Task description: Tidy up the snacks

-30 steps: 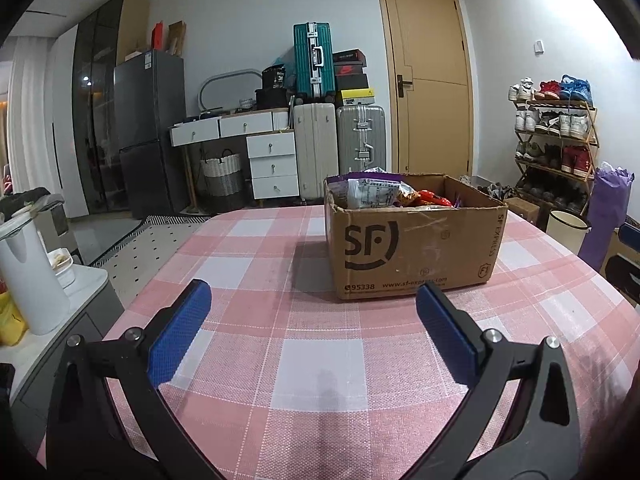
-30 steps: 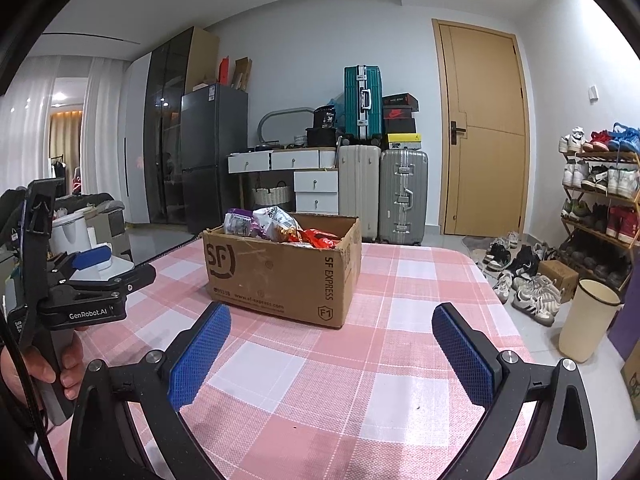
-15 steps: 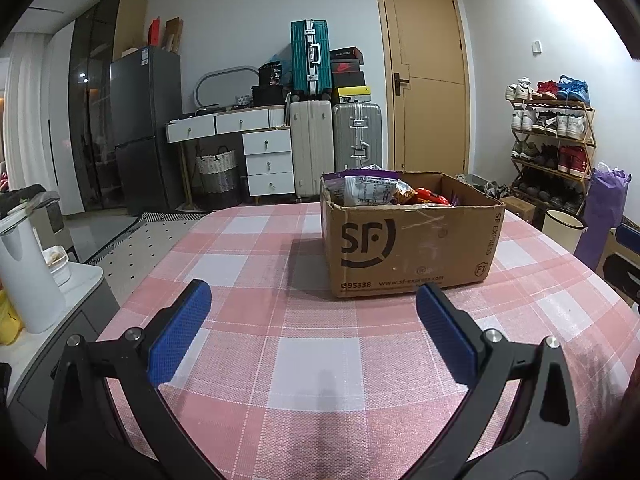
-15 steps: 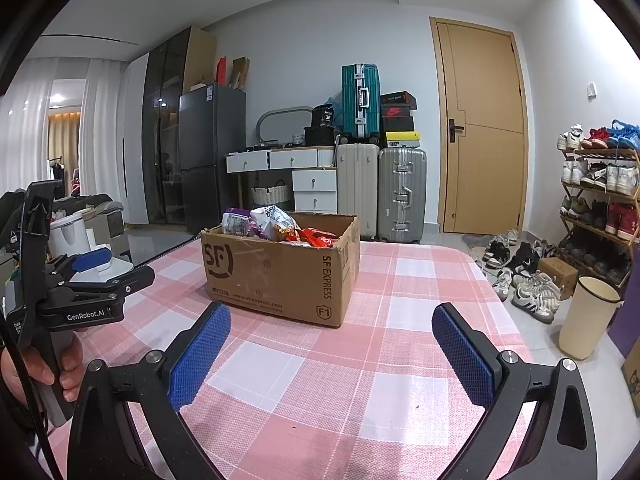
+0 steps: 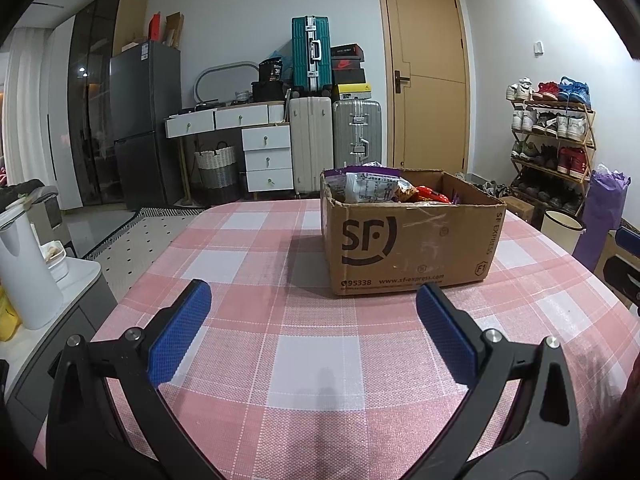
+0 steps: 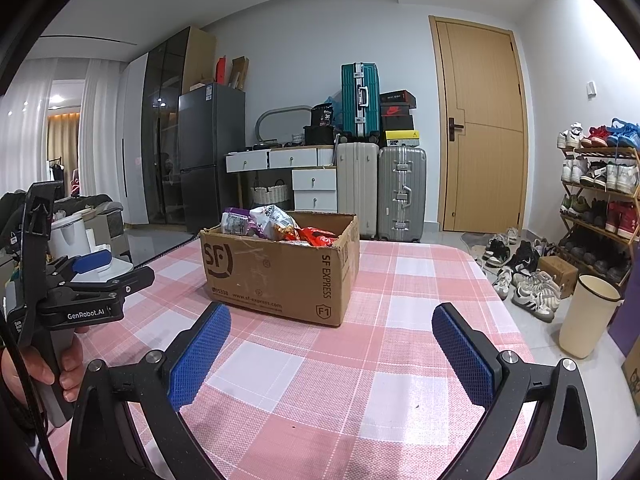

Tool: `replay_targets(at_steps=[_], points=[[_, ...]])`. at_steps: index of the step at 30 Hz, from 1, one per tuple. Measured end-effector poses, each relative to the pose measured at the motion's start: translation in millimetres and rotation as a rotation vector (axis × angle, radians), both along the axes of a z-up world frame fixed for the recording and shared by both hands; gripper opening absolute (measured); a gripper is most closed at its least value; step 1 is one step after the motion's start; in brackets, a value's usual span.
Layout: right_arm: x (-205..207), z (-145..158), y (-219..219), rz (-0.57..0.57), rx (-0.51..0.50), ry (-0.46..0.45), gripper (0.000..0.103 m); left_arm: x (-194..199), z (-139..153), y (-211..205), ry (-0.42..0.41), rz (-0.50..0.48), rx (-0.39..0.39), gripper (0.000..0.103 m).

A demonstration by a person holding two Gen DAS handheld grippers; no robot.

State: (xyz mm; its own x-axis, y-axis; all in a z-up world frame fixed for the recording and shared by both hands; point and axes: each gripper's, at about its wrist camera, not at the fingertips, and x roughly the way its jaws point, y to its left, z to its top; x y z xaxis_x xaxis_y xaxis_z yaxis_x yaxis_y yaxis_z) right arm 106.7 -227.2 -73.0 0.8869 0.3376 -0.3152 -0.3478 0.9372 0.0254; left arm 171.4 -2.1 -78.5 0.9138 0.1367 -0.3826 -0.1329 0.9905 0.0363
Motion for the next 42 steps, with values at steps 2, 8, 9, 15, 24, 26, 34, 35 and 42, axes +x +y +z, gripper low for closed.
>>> replay_targets(at_steps=[2, 8, 9, 15, 24, 26, 34, 35, 42], points=[[0.1, -0.2, 0.0, -0.001, 0.000, 0.000, 0.103, 0.0, -0.4, 0.0, -0.001, 0.000, 0.002, 0.102], [-0.5, -1.4, -0.5, -0.003, 0.002, 0.003, 0.103, 0.3, -1.1, 2.6, 0.004, 0.007, -0.006, 0.102], [-0.6, -1.5, -0.5, -0.003, 0.001, 0.002, 0.103, 0.5, -1.0, 3.2, 0.005, 0.008, -0.008, 0.102], [-0.4, -1.3, -0.7, -0.004, 0.001, 0.003, 0.103, 0.9, -0.7, 4.4, 0.004, 0.006, -0.006, 0.102], [-0.2, -0.9, -1.2, -0.003, 0.001, 0.003, 0.103, 1.0, -1.3, 4.2, 0.002, 0.006, 0.002, 0.102], [-0.2, -0.6, -1.2, -0.003, 0.001, 0.003, 0.103, 1.2, -2.0, 4.5, 0.003, 0.005, 0.003, 0.102], [-0.2, -0.5, -1.3, -0.003, 0.002, 0.003, 0.103, 1.2, -2.4, 3.3, 0.005, 0.007, 0.001, 0.102], [-0.2, -0.5, -1.3, -0.003, 0.002, 0.003, 0.103, 1.7, -2.6, 2.6, 0.006, 0.007, 0.002, 0.102], [0.0, 0.1, -1.2, -0.003, 0.001, 0.003, 0.103, 4.8, -4.2, 1.3, 0.012, 0.012, 0.001, 0.102]])
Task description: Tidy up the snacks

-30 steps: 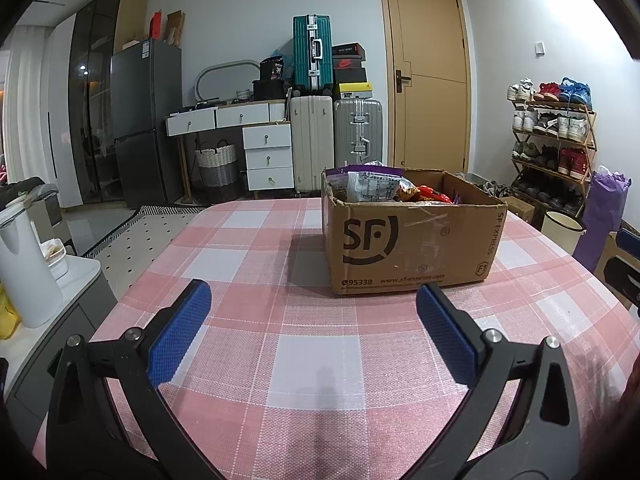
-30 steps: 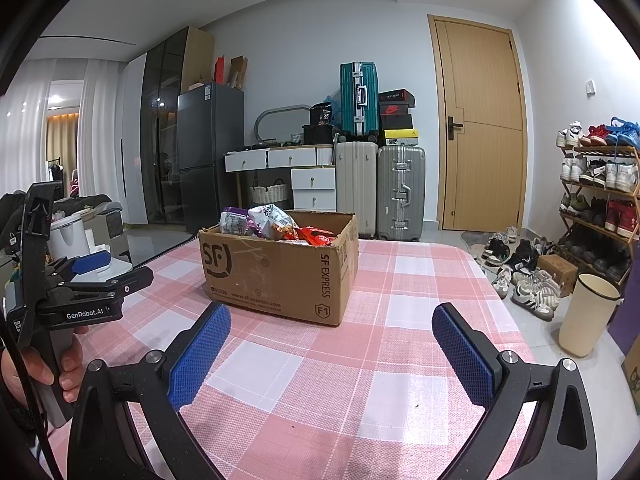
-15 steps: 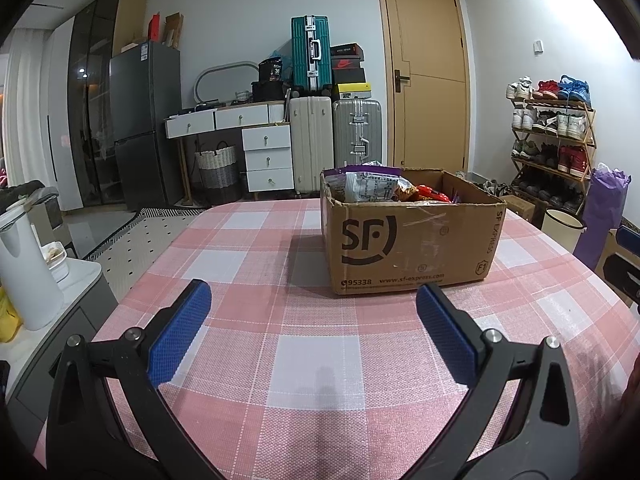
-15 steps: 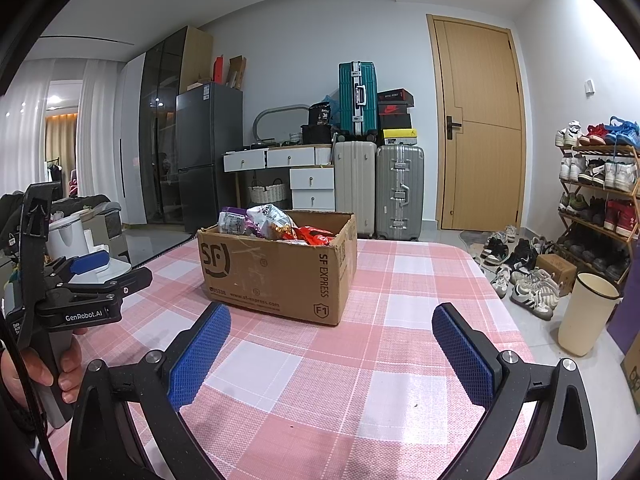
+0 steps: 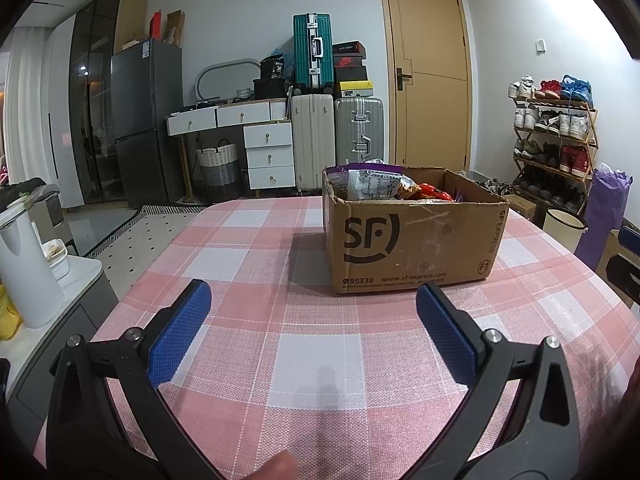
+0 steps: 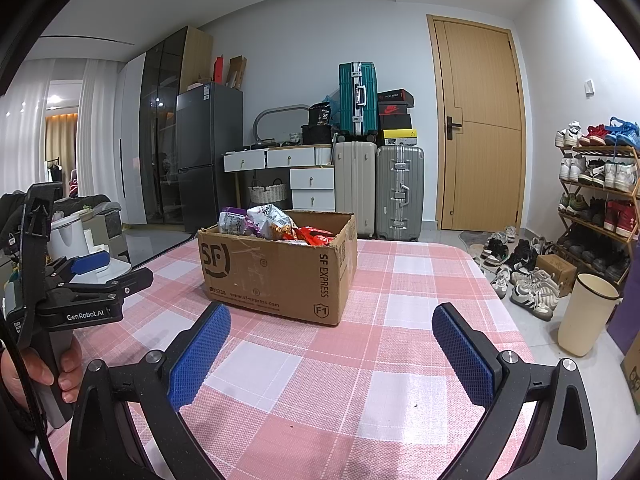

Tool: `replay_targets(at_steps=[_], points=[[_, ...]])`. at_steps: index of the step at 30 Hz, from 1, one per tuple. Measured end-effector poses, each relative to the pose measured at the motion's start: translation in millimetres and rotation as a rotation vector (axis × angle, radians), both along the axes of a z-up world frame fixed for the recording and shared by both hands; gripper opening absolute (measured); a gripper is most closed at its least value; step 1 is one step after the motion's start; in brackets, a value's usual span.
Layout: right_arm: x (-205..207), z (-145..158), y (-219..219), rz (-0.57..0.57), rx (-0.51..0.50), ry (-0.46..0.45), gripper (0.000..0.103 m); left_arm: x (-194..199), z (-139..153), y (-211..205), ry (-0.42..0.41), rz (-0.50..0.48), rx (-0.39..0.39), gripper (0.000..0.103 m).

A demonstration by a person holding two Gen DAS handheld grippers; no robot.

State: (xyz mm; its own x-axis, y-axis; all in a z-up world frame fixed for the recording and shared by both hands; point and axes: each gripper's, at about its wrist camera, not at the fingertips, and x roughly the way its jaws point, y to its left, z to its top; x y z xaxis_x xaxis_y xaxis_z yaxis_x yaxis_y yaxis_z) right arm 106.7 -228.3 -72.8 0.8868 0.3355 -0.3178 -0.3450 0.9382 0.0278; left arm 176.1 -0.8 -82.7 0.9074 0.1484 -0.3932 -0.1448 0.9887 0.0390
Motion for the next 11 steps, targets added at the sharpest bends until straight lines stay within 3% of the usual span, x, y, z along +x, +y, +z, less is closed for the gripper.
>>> replay_targets(at_steps=[11], points=[[0.0, 0.2, 0.1, 0.000, 0.000, 0.000, 0.103, 1.3, -2.1, 2.9, -0.010, -0.002, -0.016, 0.102]])
